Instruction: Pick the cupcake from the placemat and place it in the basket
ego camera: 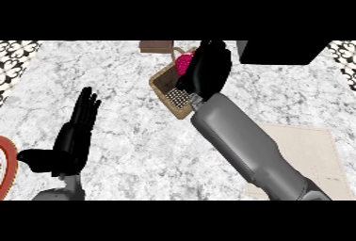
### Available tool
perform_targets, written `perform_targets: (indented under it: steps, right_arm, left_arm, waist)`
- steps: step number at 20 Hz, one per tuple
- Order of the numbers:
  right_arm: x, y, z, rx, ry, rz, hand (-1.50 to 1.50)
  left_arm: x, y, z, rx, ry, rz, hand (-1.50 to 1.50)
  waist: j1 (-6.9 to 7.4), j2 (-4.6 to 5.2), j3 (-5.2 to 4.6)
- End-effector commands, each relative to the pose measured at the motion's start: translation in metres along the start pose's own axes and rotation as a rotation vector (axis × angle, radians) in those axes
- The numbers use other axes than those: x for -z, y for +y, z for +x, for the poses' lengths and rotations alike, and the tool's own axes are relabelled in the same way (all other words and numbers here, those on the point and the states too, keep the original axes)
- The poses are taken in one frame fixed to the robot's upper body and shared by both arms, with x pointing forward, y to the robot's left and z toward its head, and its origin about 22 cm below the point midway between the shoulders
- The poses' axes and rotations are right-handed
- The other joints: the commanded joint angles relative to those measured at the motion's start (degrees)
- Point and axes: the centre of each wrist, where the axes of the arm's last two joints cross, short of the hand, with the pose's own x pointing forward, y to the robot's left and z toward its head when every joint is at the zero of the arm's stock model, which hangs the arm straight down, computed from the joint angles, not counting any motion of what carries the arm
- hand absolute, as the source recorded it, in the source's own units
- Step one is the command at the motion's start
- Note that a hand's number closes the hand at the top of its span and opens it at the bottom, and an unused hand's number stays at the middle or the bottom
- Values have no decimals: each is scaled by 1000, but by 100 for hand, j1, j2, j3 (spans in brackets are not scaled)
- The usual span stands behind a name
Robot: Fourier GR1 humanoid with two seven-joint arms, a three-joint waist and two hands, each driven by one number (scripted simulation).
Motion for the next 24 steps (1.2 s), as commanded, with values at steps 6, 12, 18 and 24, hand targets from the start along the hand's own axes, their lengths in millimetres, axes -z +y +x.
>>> perform_targets:
  steps: [6,12,18,24]
  right_arm:
    - [-6,-30,25,145,124,-236,-150]
    - [2,-46,11,133,182,-321,-150]
    - [6,-90,2,261,242,-419,-150]
    - [-41,-123,-26,314,203,-408,-150]
  left_arm:
    - [-19,13,-10,4,19,16,0]
    - [-12,8,-2,13,13,28,0]
    - [-16,13,-3,22,27,47,0]
    - [-4,7,3,10,18,63,0]
  waist:
    - [-91,-50,-4]
    - [-190,-83,0]
    - [-246,-116,3]
    - [-335,-95,5]
